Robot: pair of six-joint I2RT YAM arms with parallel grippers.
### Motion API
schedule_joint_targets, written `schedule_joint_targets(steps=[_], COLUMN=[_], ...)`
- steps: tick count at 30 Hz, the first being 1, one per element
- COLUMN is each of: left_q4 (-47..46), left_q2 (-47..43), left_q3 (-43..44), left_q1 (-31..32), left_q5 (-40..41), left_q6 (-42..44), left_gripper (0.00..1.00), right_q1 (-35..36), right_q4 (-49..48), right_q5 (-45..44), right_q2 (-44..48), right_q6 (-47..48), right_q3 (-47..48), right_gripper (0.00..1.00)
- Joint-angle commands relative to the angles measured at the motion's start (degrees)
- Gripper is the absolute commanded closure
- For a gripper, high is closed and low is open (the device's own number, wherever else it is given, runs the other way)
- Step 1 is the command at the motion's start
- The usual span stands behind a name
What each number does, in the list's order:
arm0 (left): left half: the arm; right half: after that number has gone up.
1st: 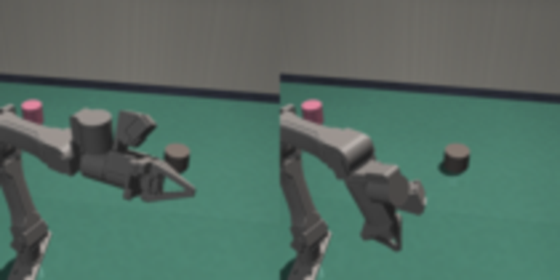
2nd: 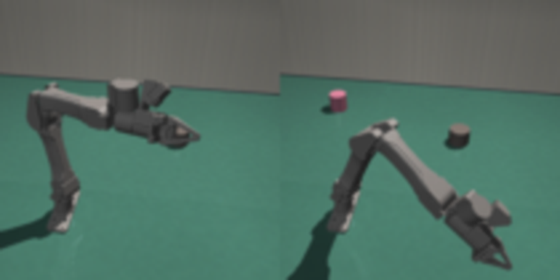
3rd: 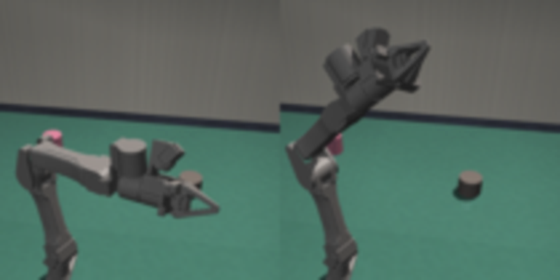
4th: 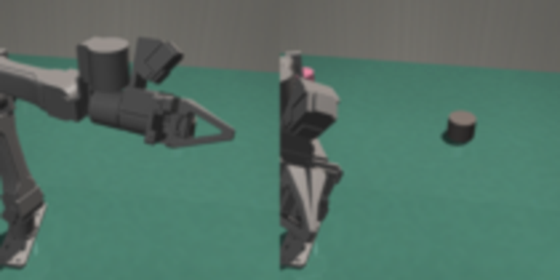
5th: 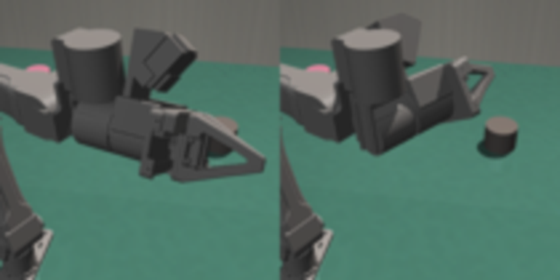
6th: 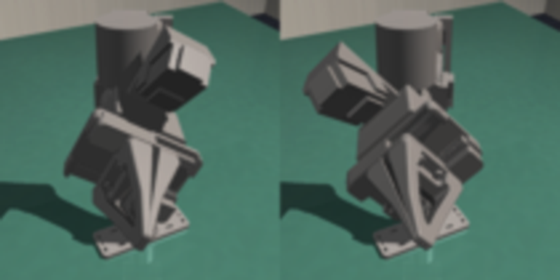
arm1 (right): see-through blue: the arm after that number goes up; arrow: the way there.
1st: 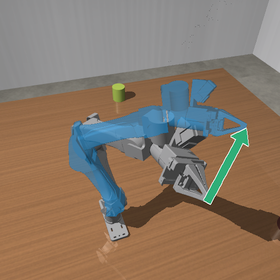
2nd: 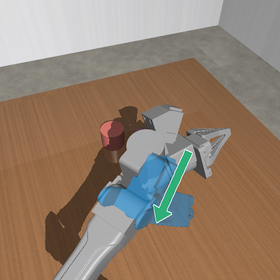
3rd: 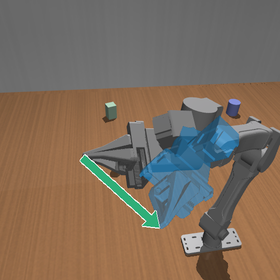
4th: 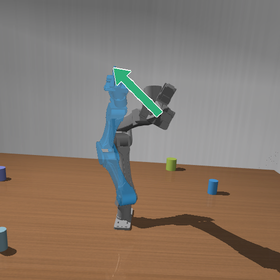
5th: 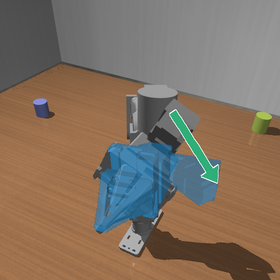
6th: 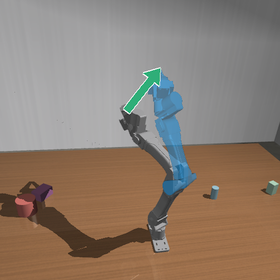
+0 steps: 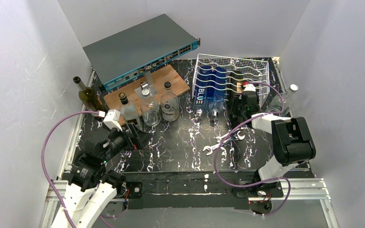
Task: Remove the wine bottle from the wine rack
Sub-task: Pick up the wine bottle from the wine rack.
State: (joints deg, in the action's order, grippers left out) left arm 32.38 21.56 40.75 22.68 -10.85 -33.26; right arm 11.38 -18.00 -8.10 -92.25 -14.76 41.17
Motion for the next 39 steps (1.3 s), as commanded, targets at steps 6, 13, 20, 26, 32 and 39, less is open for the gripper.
schedule_joint_targets(steps=[6,13,20,26,32,39], left_q4=[1.9,3.1,3.7,3.7,3.7,3.7], left_q2=[-1.2,-1.6,-2.3,-2.2,-2.2,-2.5], left_q3=[0.2,1.0,0.9,0.8,0.7,0.6], left_q1=[-0.2,-0.2,-0.2,-0.1,-0.2,-0.1], left_q5=[1.1,1.4,1.6,1.5,1.4,1.5], left_q6=[0.5,1.2,1.4,1.4,1.4,1.4], left_gripper=[0.02,0.02,0.02,0.02,0.02,0.02], right_q1=[-2.5,-4.8,-4.8,-4.9,-4.9,-4.9], right_q4=[-0.1,4.5,8.3,10.2,12.1,15.8], right_q5=[4.1,9.4,11.2,11.3,11.7,11.9], right_q2=[3.0,7.3,11.3,14.6,17.3,20.3], right_q6=[-0.2,-0.5,1.4,3.1,3.5,4.4], right_q3=[2.4,2.3,1.8,0.9,0.7,0.4], right_gripper=[0.99,0.99,0.99,0.99,0.99,0.99])
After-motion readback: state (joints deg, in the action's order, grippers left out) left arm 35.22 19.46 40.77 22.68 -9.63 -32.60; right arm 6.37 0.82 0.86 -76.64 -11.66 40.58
